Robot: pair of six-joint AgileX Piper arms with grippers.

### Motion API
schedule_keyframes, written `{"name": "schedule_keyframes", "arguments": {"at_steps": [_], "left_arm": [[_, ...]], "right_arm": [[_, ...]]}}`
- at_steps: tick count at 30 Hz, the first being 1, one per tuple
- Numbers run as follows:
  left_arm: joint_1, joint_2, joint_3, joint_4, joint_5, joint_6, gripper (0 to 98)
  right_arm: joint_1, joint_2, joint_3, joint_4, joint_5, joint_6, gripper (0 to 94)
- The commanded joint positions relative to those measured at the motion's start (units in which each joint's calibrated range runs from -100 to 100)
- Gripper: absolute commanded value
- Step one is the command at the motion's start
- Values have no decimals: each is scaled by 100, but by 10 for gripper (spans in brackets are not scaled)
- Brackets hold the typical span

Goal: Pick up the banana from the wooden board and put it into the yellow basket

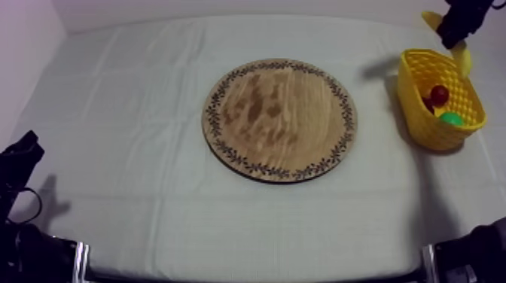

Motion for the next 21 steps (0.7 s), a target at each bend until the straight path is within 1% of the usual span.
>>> {"name": "schedule_keyframes", "arguments": {"at_steps": [1, 5, 8, 14, 15, 17, 21], "left_arm": [[1, 0, 3, -2, 0, 0, 1], [1, 0, 3, -2, 0, 0, 1], [1, 0, 3, -2, 0, 0, 1], [1, 0, 3, -2, 0, 0, 1], [1, 0, 3, -2, 0, 0, 1], [1, 0, 3, -2, 0, 2, 1], [1, 0, 3, -2, 0, 2, 1]], "right_arm": [[-22, 128, 210, 9, -173, -61, 178], [-35, 497, 510, -19, -606, -165, 187], [-18, 801, 657, 11, -922, -268, 189], [93, 1225, 621, 32, -1162, -413, 209], [108, 1271, 603, 43, -1190, -435, 225], [129, 1336, 589, 69, -1237, -469, 288], [150, 1379, 700, 118, -1306, -522, 468]]}}
